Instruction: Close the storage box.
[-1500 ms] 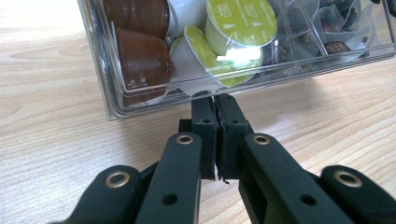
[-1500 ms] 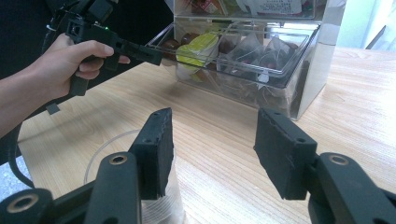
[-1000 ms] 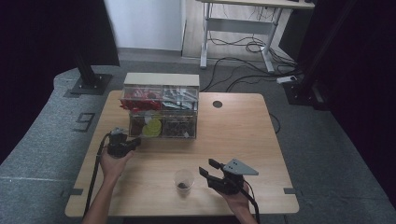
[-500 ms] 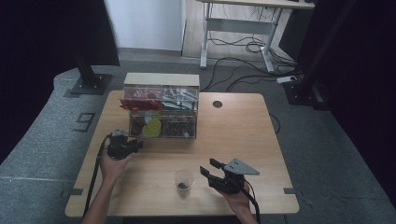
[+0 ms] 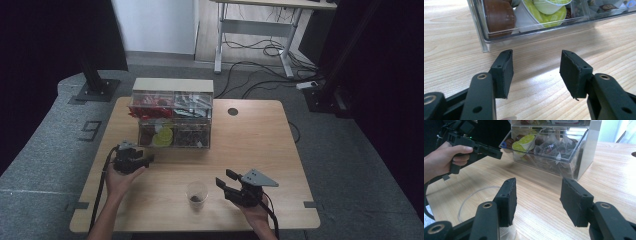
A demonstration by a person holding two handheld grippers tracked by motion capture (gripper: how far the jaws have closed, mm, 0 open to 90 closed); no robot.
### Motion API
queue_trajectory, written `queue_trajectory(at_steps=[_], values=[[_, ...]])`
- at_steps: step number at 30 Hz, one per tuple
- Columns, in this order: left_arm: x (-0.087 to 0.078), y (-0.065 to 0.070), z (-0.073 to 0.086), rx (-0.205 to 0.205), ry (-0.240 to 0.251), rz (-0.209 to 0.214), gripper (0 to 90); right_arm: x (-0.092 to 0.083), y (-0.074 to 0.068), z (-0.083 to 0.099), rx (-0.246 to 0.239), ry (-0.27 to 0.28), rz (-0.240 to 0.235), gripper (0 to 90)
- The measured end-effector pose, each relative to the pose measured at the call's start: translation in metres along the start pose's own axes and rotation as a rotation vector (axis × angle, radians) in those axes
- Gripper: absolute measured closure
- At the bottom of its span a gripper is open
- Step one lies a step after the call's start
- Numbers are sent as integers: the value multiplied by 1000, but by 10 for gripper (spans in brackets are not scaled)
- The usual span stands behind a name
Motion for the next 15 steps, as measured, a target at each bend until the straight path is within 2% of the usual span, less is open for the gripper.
queue_trajectory(at_steps=[7,15], values=[[-8,7,6,14,19,-3,437,-4,11,3,24,0,19,461],[-12,18,23,48,16,9,437,-9,26,13,47,-22,40,457]])
Point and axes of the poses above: each handheld gripper's, and its own axes: x roughly forward along the jaws, z roughly out of its underside, y roughly to its right, the point moved 3 cm from there along x, roughly forward along the jaws, and after that the axes turned 15 degrees about -y, right-handed, at the moved point
